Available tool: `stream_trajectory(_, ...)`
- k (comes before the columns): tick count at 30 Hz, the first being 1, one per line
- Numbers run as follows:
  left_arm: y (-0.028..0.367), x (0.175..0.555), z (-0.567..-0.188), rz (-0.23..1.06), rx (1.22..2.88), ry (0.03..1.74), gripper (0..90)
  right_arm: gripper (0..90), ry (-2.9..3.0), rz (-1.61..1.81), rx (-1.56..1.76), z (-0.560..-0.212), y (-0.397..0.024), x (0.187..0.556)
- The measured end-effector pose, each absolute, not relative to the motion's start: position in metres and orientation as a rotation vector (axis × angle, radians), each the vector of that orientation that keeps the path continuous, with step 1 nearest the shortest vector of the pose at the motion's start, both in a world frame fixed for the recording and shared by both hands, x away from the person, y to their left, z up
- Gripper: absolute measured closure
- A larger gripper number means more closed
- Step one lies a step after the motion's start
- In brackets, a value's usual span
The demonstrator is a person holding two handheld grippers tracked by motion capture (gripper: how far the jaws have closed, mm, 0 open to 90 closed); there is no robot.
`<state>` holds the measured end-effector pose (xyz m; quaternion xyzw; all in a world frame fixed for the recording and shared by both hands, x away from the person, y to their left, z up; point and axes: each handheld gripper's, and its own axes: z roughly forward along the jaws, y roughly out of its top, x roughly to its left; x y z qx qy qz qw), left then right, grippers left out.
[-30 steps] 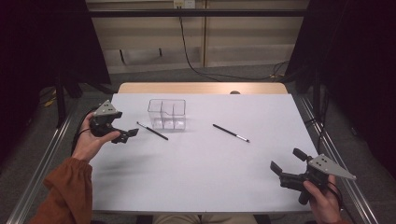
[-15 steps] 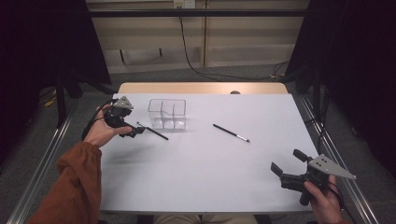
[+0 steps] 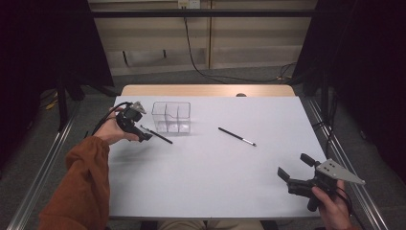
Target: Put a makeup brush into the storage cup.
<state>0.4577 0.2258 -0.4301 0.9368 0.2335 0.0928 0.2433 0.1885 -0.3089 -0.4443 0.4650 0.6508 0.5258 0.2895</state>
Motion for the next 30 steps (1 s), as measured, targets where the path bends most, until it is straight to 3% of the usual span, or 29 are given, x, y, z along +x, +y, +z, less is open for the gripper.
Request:
stream_trajectory(6,0.226,0.468,-0.436,0.247,2.625,0.558,14.0,0.0,1.738,1.403,1.247,-0.445,-0.310,0.187)
stream_trajectory(30,0.221,0.486,-0.453,0.254,2.626,0.571,25.8,0.0,1.747,1.399,1.237,-0.445,-0.310,0.187)
